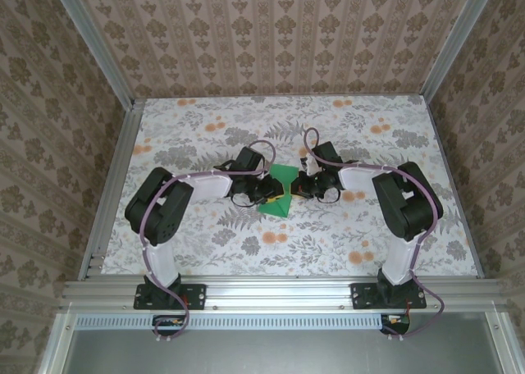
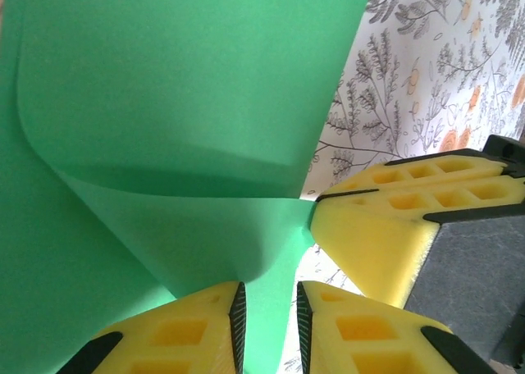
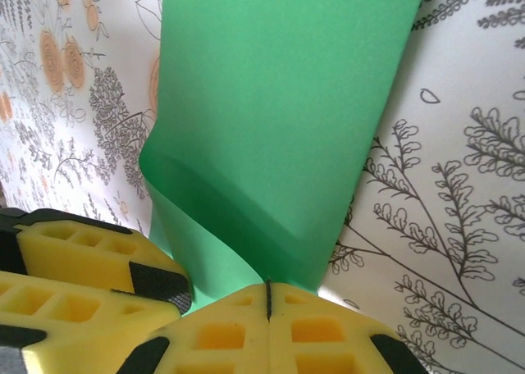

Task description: Fold a paper plane with a square sheet of paper (pick it up from the middle)

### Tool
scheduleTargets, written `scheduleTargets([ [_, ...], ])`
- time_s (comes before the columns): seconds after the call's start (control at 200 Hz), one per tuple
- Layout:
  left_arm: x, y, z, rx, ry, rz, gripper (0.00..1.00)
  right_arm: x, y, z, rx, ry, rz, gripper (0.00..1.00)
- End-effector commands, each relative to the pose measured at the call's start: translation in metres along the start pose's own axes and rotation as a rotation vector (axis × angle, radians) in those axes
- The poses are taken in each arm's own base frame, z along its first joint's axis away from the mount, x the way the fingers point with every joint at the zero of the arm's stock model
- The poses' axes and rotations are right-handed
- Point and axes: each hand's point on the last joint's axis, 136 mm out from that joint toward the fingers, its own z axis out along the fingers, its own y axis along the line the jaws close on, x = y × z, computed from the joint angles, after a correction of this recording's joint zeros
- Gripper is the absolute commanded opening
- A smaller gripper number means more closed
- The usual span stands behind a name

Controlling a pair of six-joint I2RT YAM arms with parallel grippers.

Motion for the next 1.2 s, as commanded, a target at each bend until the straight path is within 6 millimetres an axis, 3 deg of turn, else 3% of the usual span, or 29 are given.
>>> scheduleTargets([
  [0.0,-0.004,-0.002,0.003,0.021,0.017,-0.011,0.26,-0.003,-0.004,0.003,0.036,0.005,-0.017,0.05],
  [0.98,-0.002,-0.004,0.006,0.025,0.037,-0.007,0.27,-0.002,-0.014,0.012,0.087,0.035,-0.017,0.06],
  [1.195,-0.004,-0.016,-0.002,0.06,0.015,0.019,0.27,0.003,-0.01,0.011,0.072,0.05,-0.032,0.07],
])
